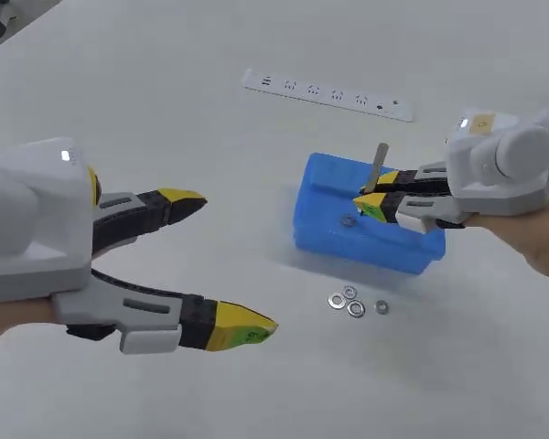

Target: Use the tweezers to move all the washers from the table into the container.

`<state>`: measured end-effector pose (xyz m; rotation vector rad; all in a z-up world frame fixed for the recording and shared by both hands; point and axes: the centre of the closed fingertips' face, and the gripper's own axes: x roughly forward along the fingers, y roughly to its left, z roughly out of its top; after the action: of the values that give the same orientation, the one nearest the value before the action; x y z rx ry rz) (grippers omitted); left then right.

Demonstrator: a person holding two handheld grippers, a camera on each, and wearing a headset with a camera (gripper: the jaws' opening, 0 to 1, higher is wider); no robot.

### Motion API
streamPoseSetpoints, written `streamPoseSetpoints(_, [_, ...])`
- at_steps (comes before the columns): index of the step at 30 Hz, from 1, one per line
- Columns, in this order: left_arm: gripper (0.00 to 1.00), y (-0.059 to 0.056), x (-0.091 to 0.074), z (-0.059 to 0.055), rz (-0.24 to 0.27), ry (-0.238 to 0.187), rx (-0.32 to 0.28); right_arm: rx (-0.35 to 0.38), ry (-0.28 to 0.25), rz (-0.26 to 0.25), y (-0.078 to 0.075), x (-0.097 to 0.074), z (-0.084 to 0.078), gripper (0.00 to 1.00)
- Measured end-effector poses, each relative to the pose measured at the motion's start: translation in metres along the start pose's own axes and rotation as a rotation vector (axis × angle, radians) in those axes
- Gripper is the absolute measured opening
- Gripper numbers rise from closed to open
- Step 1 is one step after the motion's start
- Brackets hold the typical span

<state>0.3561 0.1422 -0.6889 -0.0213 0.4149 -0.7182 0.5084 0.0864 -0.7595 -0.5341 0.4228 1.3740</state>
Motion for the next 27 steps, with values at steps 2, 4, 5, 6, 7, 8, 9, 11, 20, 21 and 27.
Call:
streamPoseSetpoints(2, [0.99, 0.002, 0.0, -0.001, 0.006, 0.005, -0.001, 0.0, 0.008, 0.004, 0.001, 0.002, -0.004, 0.09])
streamPoseSetpoints(4, [0.99, 0.004, 0.0, -0.003, 0.006, 0.016, 0.004, -0.012, 0.022, 0.012, 0.004, 0.003, -0.009, 0.09])
streamPoseSetpoints(5, [0.99, 0.004, 0.0, -0.004, 0.004, 0.019, 0.002, -0.019, 0.031, 0.017, 0.005, 0.003, -0.011, 0.09])
streamPoseSetpoints(6, [0.99, 0.004, 0.0, -0.004, 0.004, 0.02, 0.002, -0.017, 0.03, 0.017, 0.005, 0.003, -0.012, 0.09])
streamPoseSetpoints(7, [0.98, 0.004, 0.0, -0.004, 0.005, 0.02, 0.003, -0.013, 0.027, 0.019, 0.006, 0.002, -0.012, 0.09])
streamPoseSetpoints(8, [0.98, 0.005, 0.001, -0.003, 0.007, 0.02, 0.003, -0.012, 0.026, 0.019, 0.006, 0.002, -0.012, 0.09])
streamPoseSetpoints(9, [0.98, 0.005, 0.001, -0.004, 0.007, 0.02, 0.002, -0.014, 0.026, 0.018, 0.006, 0.002, -0.013, 0.09])
streamPoseSetpoints(11, [0.96, 0.007, 0.001, -0.002, 0.018, 0.018, 0.019, -0.015, 0.024, 0.023, 0.007, 0.002, -0.012, 0.09])
streamPoseSetpoints(20, [0.99, 0.01, 0.001, 0.004, 0.041, -0.004, 0.014, -0.013, 0.032, 0.042, 0.013, 0.003, -0.012, 0.1])
streamPoseSetpoints(21, [0.98, 0.012, 0.001, 0.004, 0.05, -0.005, 0.028, -0.017, 0.033, 0.043, 0.013, 0.003, -0.012, 0.1])
streamPoseSetpoints(27, [0.96, 0.014, -0.002, 0.004, 0.058, -0.008, 0.022, -0.032, 0.041, 0.041, 0.013, 0.004, -0.011, 0.1])
